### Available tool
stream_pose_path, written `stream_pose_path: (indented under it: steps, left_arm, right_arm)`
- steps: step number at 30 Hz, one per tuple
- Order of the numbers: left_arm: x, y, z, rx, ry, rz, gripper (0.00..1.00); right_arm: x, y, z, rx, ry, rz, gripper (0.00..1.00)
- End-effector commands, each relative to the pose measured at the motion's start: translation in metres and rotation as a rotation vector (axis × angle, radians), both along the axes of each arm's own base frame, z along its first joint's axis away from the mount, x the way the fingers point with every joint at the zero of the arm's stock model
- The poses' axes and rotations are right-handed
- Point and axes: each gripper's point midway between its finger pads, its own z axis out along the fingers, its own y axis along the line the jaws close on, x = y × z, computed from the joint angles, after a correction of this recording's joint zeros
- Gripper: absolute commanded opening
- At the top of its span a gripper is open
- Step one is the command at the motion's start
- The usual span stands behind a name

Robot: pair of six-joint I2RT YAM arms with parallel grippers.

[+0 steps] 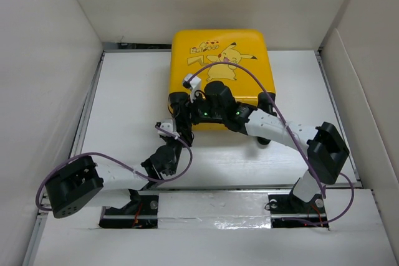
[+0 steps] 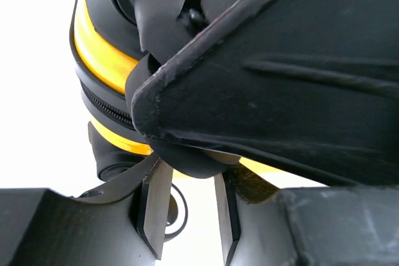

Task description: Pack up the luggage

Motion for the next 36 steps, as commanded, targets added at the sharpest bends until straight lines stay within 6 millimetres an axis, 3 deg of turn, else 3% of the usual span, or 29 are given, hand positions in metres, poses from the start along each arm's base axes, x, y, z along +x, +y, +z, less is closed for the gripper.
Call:
stream_pose_path:
  steps: [1, 6, 15, 23, 33, 36]
  left_arm:
    - [0.013, 0.005, 0.02, -0.044, -0.05, 0.053, 0.27]
    - [0.019, 0.006, 0.008, 0.009, -0.045, 0.056, 0.26]
    - [0.037, 0.011, 0.012, 0.019, -0.067, 0.07, 0.27]
    - [0.045, -0.003, 0.014, 0.024, -0.09, 0.026, 0.32]
    - [0.053, 0.009, 0.034, 0.032, -0.147, 0.104, 0.0]
    - [0.05, 0.015, 0.04, 0.022, -0.167, 0.11, 0.0]
  right_arm:
    - [-0.013, 0.013, 0.15, 0.371, -0.235, 0.083, 0.0]
    - [-0.013, 0.015, 0.149, 0.372, -0.23, 0.089, 0.0]
    - [-0.018, 0.014, 0.144, 0.384, -0.221, 0.106, 0.0]
    - [-0.028, 0.018, 0.136, 0.397, -0.204, 0.14, 0.0]
    - [-0.042, 0.02, 0.127, 0.409, -0.191, 0.168, 0.0]
    - [-0.044, 0.017, 0.126, 0.412, -0.191, 0.16, 0.0]
